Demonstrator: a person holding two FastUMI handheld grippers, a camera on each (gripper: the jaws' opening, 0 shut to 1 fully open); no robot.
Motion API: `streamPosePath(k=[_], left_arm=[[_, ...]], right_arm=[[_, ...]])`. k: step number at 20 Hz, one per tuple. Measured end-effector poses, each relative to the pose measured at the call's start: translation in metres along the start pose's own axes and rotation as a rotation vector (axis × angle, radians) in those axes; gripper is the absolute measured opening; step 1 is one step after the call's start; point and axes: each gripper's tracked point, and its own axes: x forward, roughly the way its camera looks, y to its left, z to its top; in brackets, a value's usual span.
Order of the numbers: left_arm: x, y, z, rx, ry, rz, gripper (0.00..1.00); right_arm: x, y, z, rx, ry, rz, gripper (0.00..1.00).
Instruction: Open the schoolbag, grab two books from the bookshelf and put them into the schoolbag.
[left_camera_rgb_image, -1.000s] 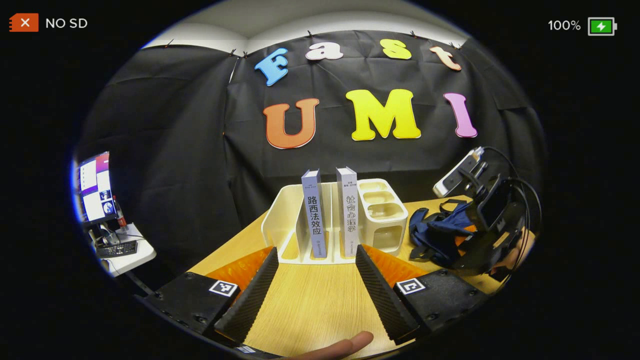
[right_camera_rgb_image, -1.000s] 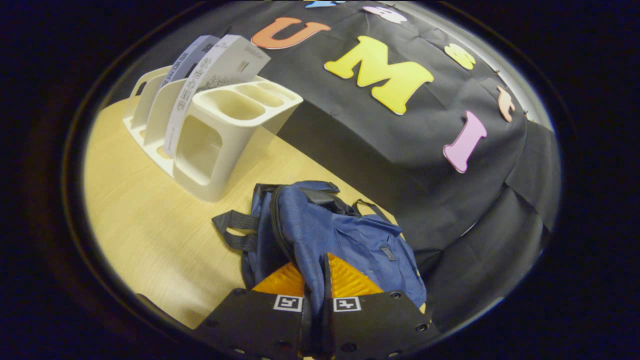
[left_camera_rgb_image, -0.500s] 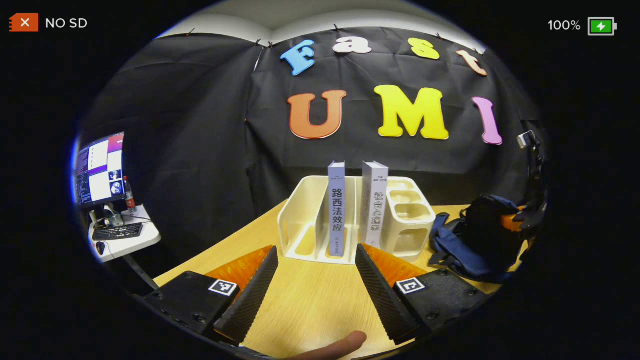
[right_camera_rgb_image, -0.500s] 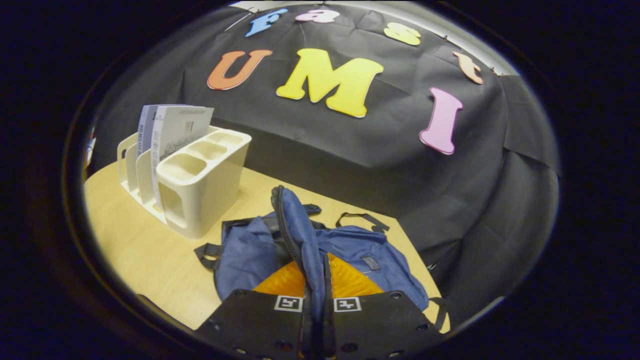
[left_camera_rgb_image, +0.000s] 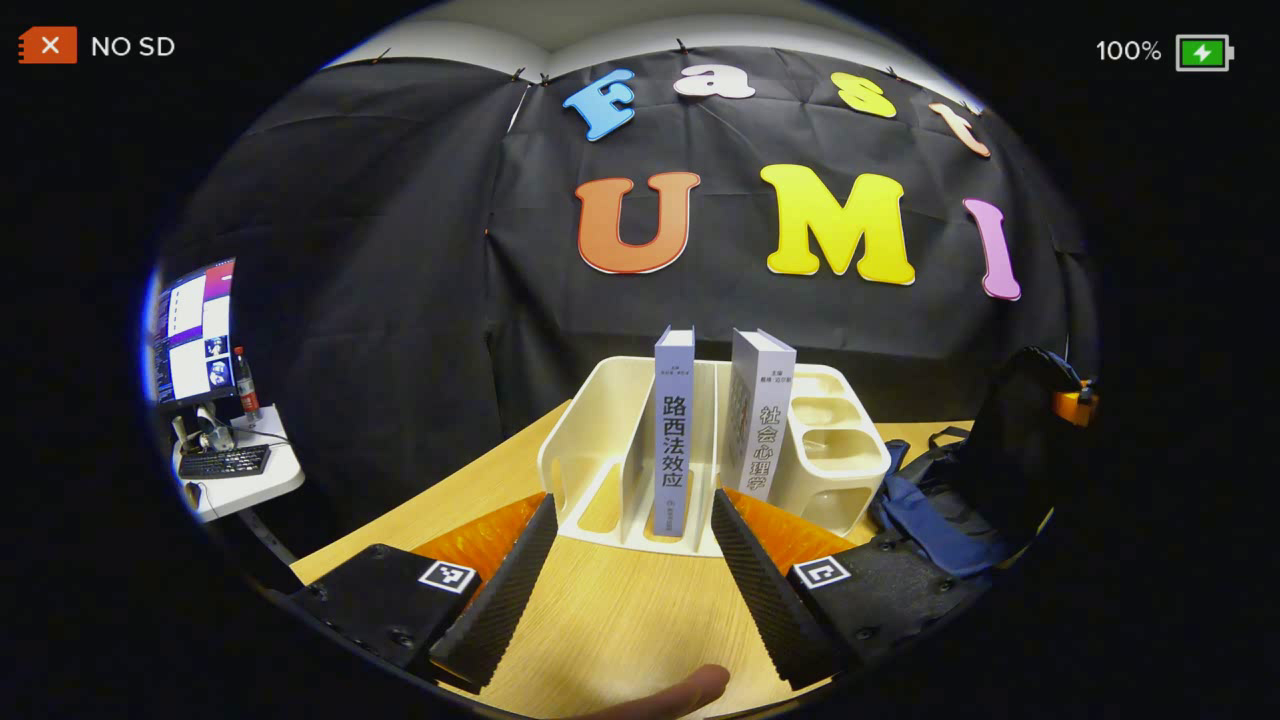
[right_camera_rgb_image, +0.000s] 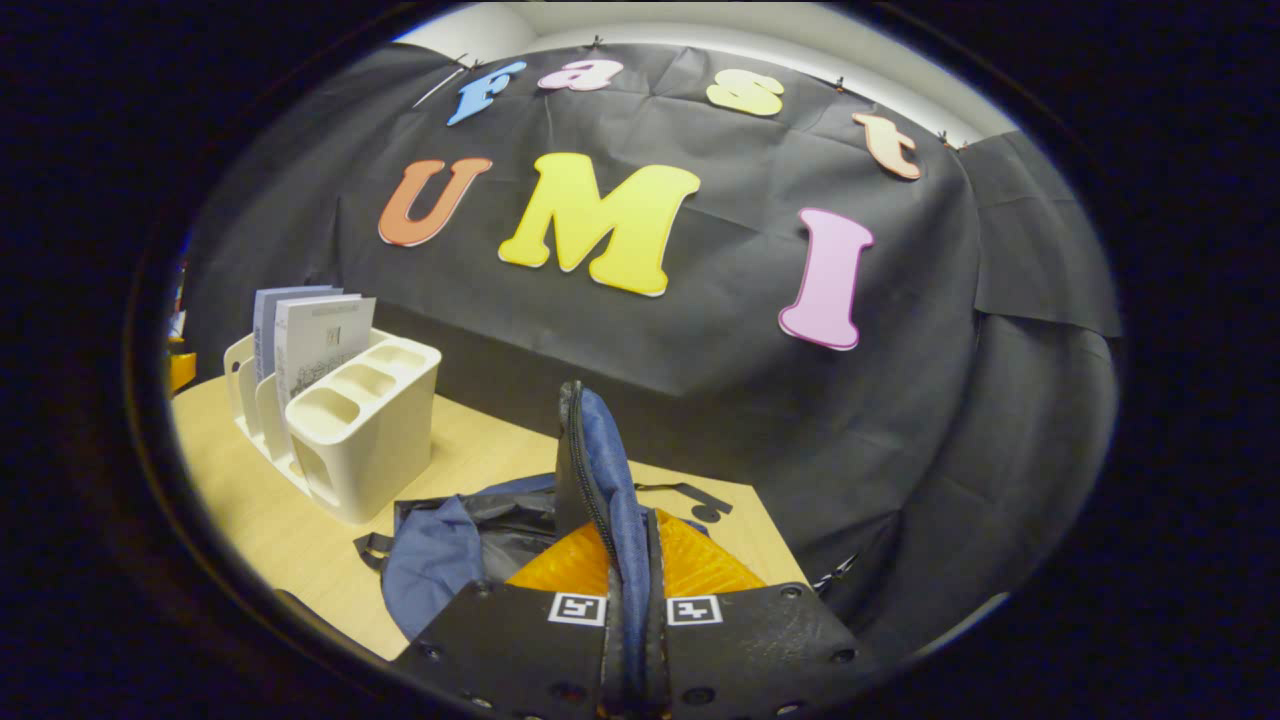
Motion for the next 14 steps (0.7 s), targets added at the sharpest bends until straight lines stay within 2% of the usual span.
streamPosePath(k=[1, 2, 8, 12, 14], left_arm=[[0.004, -0.006, 0.009, -0.003, -0.003, -0.01, 0.99], [0.01, -0.012, 0.019, -0.002, -0.008, -0.02, 0.99], [0.038, -0.063, 0.091, 0.091, -0.048, -0.104, 0.99], [0.061, -0.102, 0.135, 0.054, -0.061, -0.205, 0.98], [0.079, -0.107, 0.143, 0.047, -0.014, -0.215, 0.98]], right_arm=[[0.0, -0.008, 0.001, 0.011, -0.003, -0.003, 0.11], [0.002, -0.013, 0.003, 0.026, -0.005, 0.002, 0.07], [0.008, -0.036, 0.002, 0.102, 0.004, 0.04, 0.07], [0.007, -0.046, 0.008, 0.159, -0.007, 0.083, 0.08], [0.01, -0.059, 0.009, 0.164, -0.013, 0.069, 0.07]])
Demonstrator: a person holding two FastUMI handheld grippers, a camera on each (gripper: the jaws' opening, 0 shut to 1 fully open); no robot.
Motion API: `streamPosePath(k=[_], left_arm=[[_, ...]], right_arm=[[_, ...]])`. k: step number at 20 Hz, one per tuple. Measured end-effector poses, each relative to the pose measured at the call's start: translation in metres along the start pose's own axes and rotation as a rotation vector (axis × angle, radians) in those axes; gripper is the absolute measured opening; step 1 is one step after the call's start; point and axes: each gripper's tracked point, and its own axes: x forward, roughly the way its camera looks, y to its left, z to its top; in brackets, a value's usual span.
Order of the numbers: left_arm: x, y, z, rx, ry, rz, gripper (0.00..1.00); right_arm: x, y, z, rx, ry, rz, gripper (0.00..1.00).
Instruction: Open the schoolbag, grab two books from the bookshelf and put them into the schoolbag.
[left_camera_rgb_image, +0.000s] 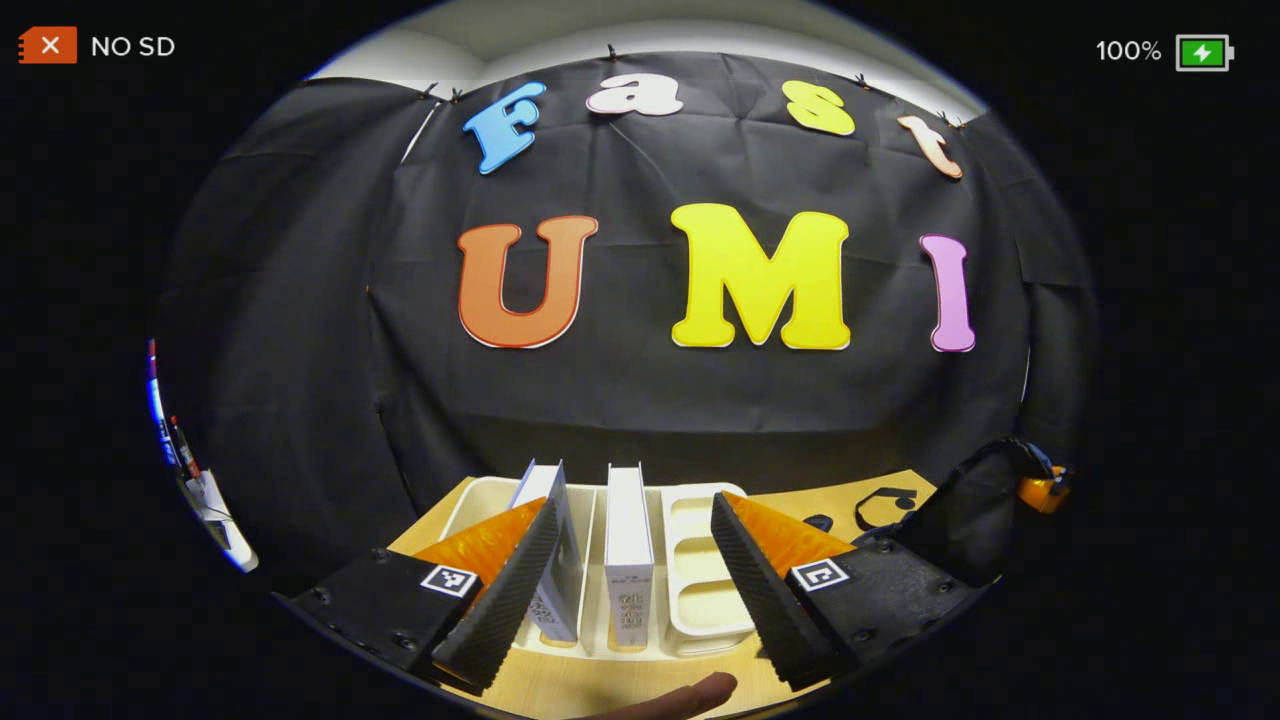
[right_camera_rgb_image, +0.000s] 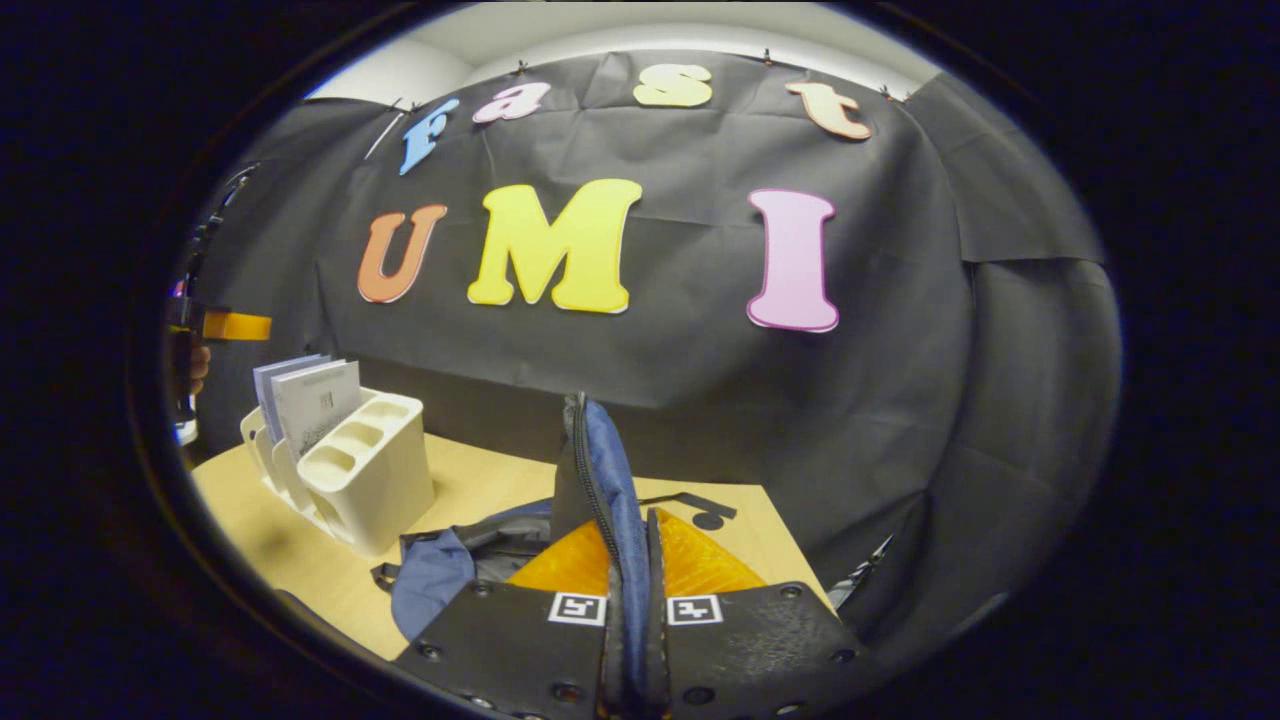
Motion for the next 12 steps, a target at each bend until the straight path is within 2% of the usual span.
streamPosePath(k=[6, 10, 12], left_arm=[[0.063, -0.005, 0.0, 0.025, 0.229, -0.025, 0.98], [0.09, 0.0, -0.028, 0.046, 0.428, -0.009, 0.98], [0.103, 0.007, -0.041, 0.057, 0.499, 0.03, 0.95]], right_arm=[[0.002, -0.009, -0.01, 0.03, 0.015, 0.02, 0.07], [-0.005, -0.011, -0.015, 0.028, 0.013, 0.03, 0.07], [-0.01, -0.01, -0.019, 0.02, 0.02, 0.029, 0.07]])
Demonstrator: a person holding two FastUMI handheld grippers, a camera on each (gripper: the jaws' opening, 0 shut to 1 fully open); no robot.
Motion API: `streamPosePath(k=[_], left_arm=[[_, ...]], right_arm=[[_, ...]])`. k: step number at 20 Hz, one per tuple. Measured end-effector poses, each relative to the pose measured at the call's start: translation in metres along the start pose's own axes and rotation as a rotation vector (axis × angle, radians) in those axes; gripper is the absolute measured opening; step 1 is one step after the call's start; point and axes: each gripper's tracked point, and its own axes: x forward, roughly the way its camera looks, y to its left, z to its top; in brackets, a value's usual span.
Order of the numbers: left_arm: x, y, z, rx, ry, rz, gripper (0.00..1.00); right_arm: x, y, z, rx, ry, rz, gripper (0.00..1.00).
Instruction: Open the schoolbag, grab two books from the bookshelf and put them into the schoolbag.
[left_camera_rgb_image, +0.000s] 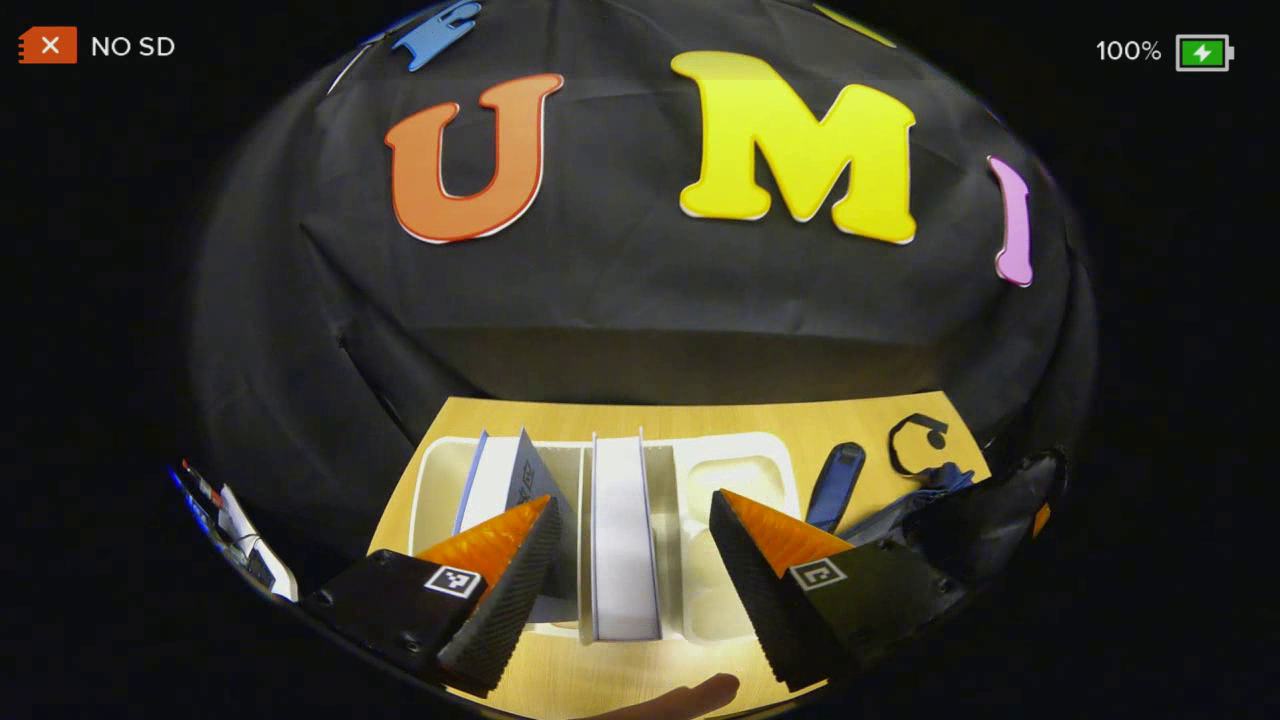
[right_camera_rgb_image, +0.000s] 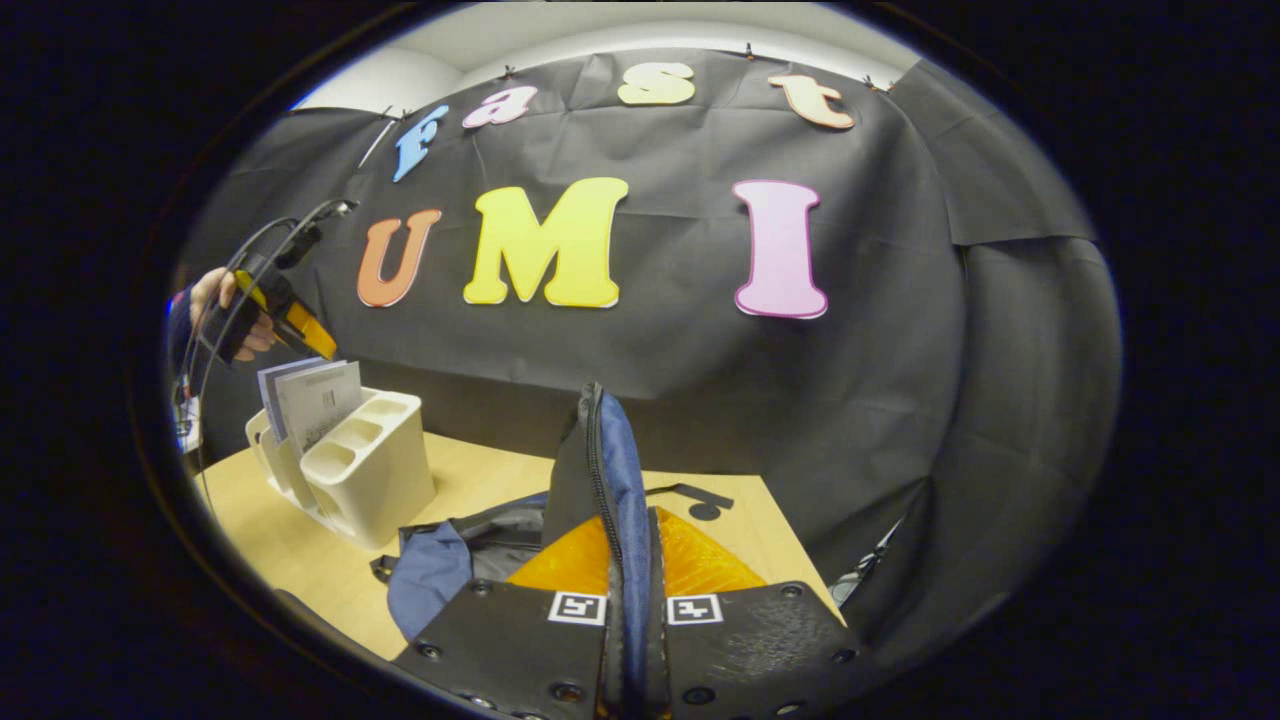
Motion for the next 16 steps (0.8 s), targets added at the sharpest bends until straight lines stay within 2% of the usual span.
streamPosePath(k=[2, 3, 4, 7, 11, 16], left_arm=[[0.014, -0.001, -0.009, 0.002, 0.073, -0.013, 0.93], [0.021, 0.001, -0.011, 0.003, 0.097, 0.001, 0.96], [0.026, -0.002, -0.014, 0.01, 0.115, -0.014, 0.91], [0.042, -0.009, -0.028, 0.03, 0.191, -0.023, 0.87], [0.053, 0.006, -0.045, 0.066, 0.294, 0.053, 0.8], [0.061, 0.0, -0.059, 0.068, 0.37, 0.009, 0.63]], right_arm=[[-0.005, 0.0, -0.001, -0.005, -0.001, 0.001, 0.08], [-0.007, 0.0, -0.002, -0.009, -0.004, 0.002, 0.08], [-0.008, -0.001, -0.003, -0.012, -0.005, -0.002, 0.08], [-0.01, -0.004, -0.01, -0.02, 0.016, -0.012, 0.08], [-0.008, -0.003, -0.012, -0.027, 0.009, -0.01, 0.07], [-0.008, -0.005, -0.017, 0.026, 0.021, -0.012, 0.08]])
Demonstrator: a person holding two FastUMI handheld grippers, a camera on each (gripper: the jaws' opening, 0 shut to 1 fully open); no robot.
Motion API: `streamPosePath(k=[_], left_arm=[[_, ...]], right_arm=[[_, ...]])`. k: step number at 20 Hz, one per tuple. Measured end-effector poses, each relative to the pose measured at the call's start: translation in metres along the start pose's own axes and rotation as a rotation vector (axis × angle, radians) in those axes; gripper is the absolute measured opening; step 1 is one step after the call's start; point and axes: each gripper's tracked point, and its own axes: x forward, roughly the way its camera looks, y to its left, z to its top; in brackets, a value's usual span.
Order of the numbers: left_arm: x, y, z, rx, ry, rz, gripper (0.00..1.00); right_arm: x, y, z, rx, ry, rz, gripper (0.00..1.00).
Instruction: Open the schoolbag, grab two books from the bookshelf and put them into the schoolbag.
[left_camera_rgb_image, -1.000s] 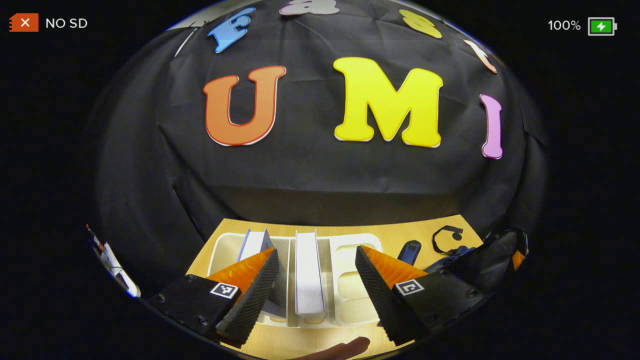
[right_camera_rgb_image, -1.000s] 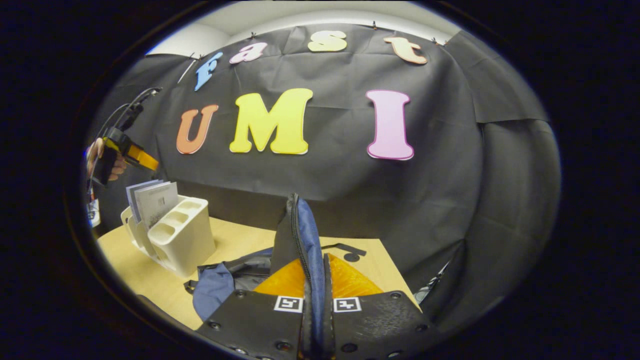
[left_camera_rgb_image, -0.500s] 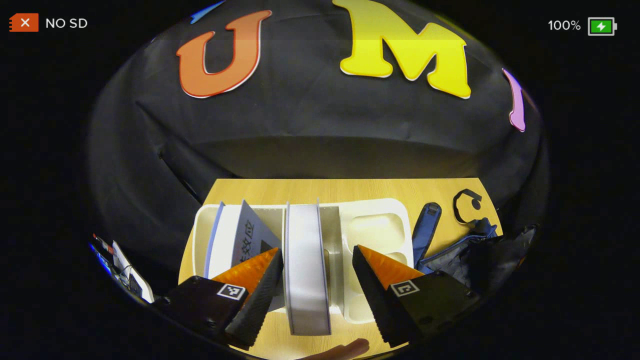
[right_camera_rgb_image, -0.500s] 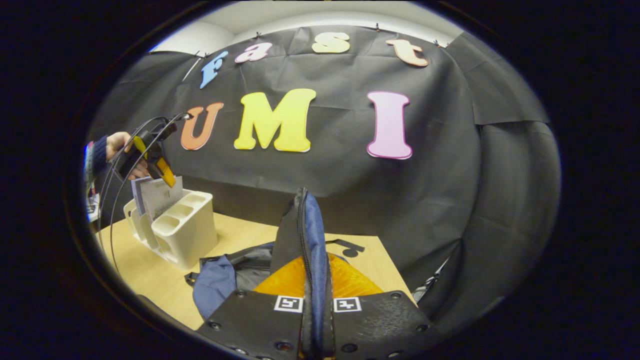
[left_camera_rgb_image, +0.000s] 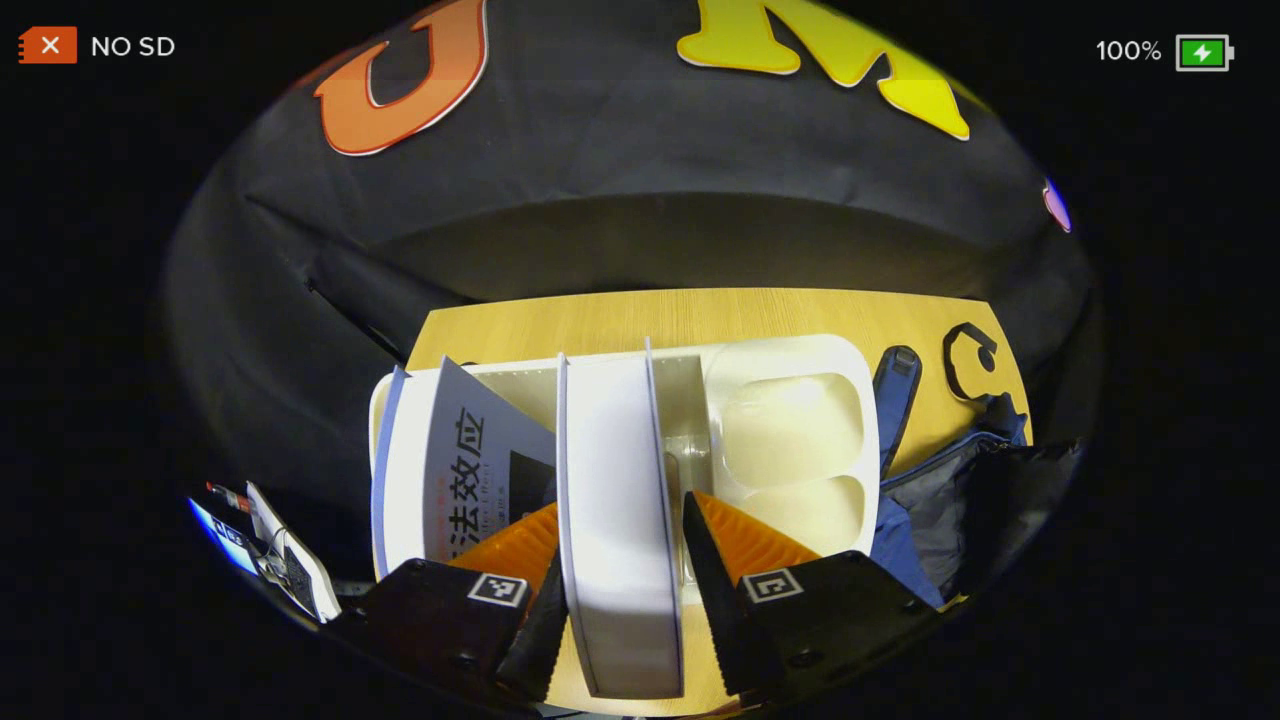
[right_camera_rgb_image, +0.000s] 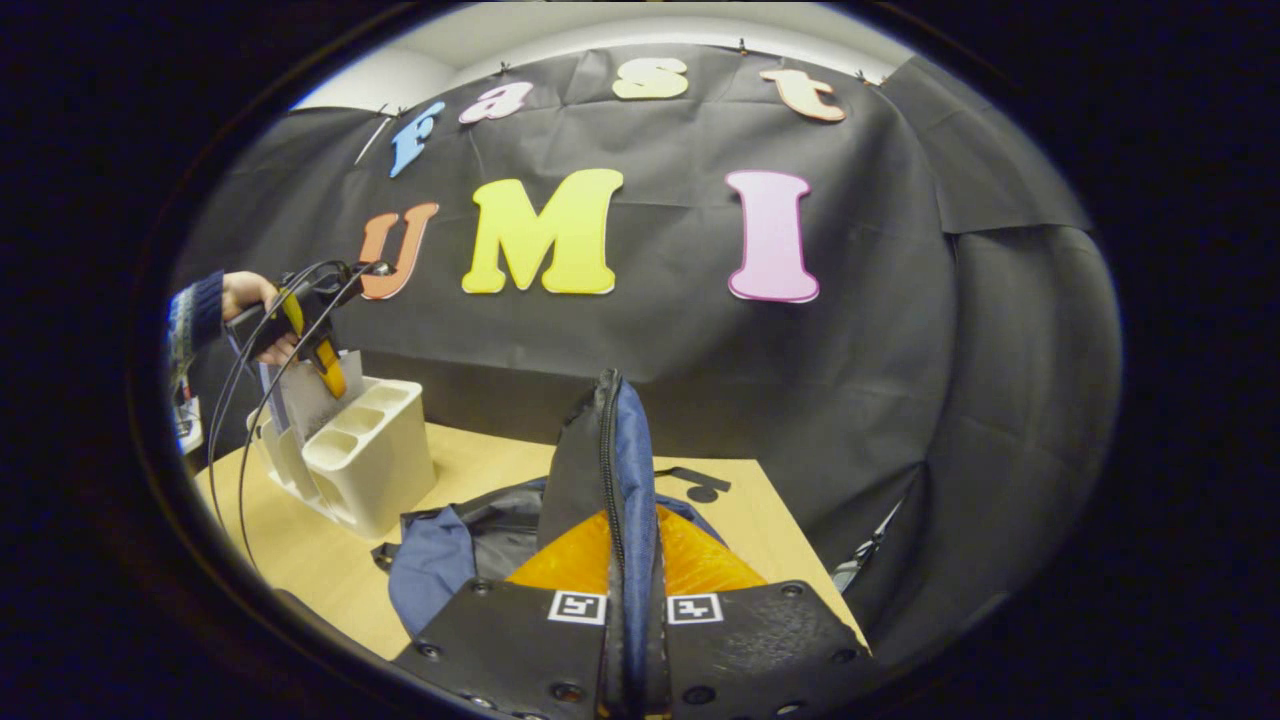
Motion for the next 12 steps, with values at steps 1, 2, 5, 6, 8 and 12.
streamPosePath(k=[1, 2, 5, 6, 8, 12], left_arm=[[0.0, -0.002, -0.003, 0.002, 0.019, -0.003, 0.6], [0.0, -0.001, -0.003, 0.009, 0.021, -0.009, 0.52], [-0.001, -0.001, -0.003, -0.006, 0.015, -0.013, 0.5], [-0.003, -0.001, -0.005, -0.023, 0.015, -0.009, 0.49], [-0.011, 0.001, -0.012, -0.057, 0.014, -0.006, 0.48], [-0.041, -0.008, -0.033, -0.099, -0.012, -0.076, 0.48]], right_arm=[[0.001, 0.001, -0.001, 0.007, 0.002, 0.004, 0.08], [0.002, 0.002, -0.002, 0.006, 0.002, 0.002, 0.08], [0.002, 0.003, -0.006, -0.016, 0.007, -0.004, 0.08], [0.001, 0.004, -0.006, -0.022, 0.008, -0.003, 0.07], [0.002, 0.007, -0.007, -0.024, 0.01, -0.001, 0.08], [0.002, 0.006, -0.011, -0.016, 0.025, -0.007, 0.07]])
